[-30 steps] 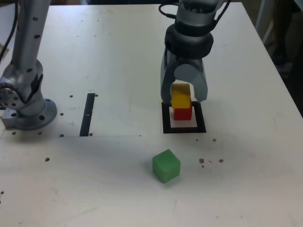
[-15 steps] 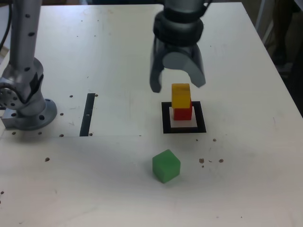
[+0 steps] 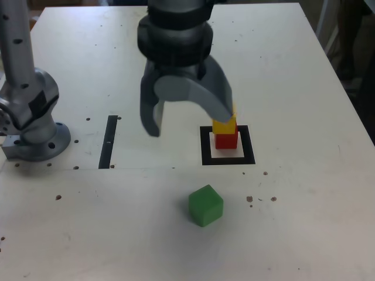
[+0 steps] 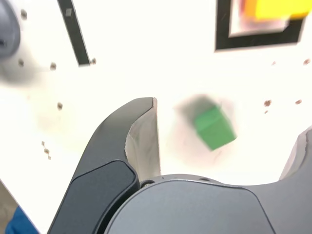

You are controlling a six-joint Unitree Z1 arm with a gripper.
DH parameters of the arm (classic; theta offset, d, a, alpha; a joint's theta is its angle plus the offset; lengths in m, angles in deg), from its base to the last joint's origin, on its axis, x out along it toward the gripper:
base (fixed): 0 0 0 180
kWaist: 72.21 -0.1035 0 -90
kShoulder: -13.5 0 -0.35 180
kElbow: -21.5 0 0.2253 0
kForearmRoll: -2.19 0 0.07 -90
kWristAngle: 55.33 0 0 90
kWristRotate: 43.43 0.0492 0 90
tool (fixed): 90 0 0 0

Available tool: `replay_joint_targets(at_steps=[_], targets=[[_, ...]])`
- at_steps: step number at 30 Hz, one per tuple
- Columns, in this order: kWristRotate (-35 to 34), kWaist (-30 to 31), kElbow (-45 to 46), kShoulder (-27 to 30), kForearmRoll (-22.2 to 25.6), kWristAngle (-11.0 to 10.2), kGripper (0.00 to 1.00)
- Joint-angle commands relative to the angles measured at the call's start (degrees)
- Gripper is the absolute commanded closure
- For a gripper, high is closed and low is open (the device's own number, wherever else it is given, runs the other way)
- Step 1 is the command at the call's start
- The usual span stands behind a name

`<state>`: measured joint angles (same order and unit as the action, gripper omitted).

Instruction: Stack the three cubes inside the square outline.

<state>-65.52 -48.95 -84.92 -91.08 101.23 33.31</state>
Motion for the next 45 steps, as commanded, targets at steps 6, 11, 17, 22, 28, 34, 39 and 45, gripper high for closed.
replay_joint_targets(at_steps=[6, 11, 17, 22, 28, 34, 39, 45], targets=[[-8.03, 5.04, 0.5, -0.73, 0.17, 5.11, 0.0], [-13.66, 8.25, -0.09, -2.37, 0.08, 8.23, 0.0], [-16.69, 9.25, -1.17, -5.51, 0.01, 9.09, 0.0], [-17.02, 9.25, -4.62, -9.29, -0.09, 7.16, 0.0], [-18.35, 9.58, -6.41, -12.94, -0.32, 7.32, 0.0], [-18.96, 8.97, -5.13, -14.06, -1.43, 7.87, 0.0], [-21.42, 8.2, -3.02, -15.05, -5.39, 8.2, 0.01], [-20.87, 6.68, -0.81, -15.16, -9.76, 7.93, 0.0]])
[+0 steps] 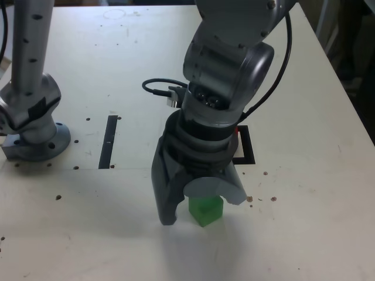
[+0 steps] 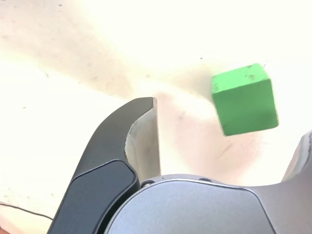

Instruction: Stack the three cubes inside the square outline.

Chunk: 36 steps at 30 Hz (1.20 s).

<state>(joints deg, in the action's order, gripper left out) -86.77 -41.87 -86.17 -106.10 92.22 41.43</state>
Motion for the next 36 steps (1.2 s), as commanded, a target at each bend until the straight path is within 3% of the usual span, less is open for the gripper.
replay_joint_targets(at_steps=[1, 13, 27, 32, 36], targets=[[0.64, -0.67, 0.84, -0.12, -1.31, -0.29, 0.0], [2.03, -2.97, 4.86, -0.28, -5.85, -0.25, 0.01], [2.08, -3.87, 5.97, -1.45, -8.75, 0.29, 0.09], [2.12, -4.12, 5.85, -1.62, -8.72, 0.15, 0.15], [2.23, -4.14, 5.82, -1.8, -8.67, -0.05, 0.27]])
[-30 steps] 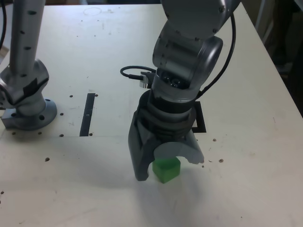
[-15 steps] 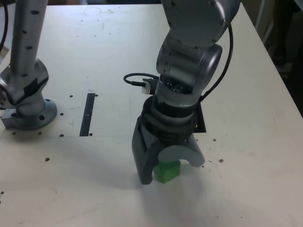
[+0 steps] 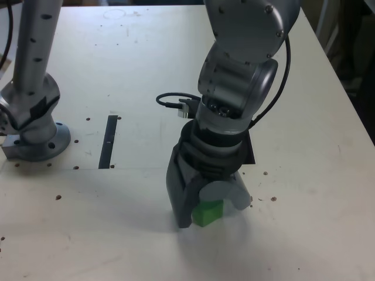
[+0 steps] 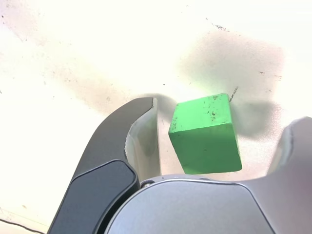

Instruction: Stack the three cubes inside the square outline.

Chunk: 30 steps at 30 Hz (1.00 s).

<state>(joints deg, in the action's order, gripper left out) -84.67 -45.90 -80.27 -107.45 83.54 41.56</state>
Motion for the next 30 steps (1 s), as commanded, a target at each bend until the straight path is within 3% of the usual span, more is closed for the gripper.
replay_joint_targets(at_steps=[1, 8, 19, 30], targets=[[0.16, -0.12, -0.09, -0.48, 0.02, -0.26, 0.3], [0.19, -0.12, -0.38, -0.59, -0.03, -0.93, 0.52], [0.11, -0.47, -0.94, -0.54, 0.18, -1.36, 0.69], [2.78, -0.78, -2.92, -0.56, 2.47, -1.27, 0.7]])
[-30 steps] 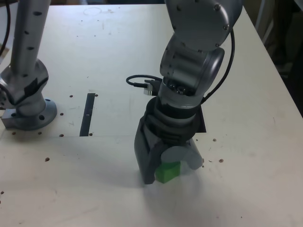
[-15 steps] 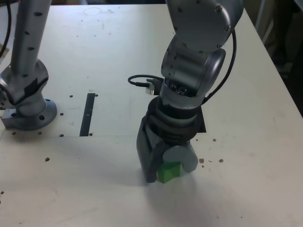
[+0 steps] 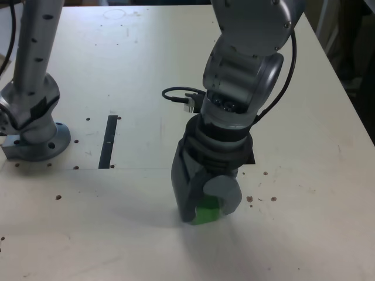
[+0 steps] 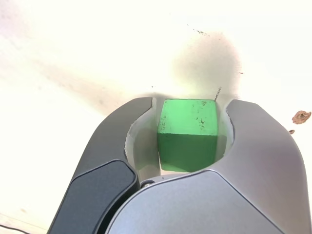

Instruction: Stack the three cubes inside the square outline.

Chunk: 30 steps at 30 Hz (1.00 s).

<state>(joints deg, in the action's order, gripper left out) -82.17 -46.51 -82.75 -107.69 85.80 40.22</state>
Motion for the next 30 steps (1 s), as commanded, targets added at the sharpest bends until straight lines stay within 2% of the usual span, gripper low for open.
replay_joint_targets(at_steps=[1, 7, 11, 19, 24, 30], targets=[[0.76, -0.23, -0.65, -0.42, 0.47, 0.16, 0.7], [2.99, -0.62, -2.56, -0.58, 3.1, 0.35, 0.73], [3.4, -0.66, -7.17, 0.15, 7.75, -0.56, 0.76], [4.75, -0.66, -16.61, 4.15, 15.76, -3.16, 0.76], [7.25, -1.01, -19.57, 5.24, 18.24, -4.04, 0.76], [14.35, -4.74, -20.66, 5.76, 19.79, -4.9, 0.76]])
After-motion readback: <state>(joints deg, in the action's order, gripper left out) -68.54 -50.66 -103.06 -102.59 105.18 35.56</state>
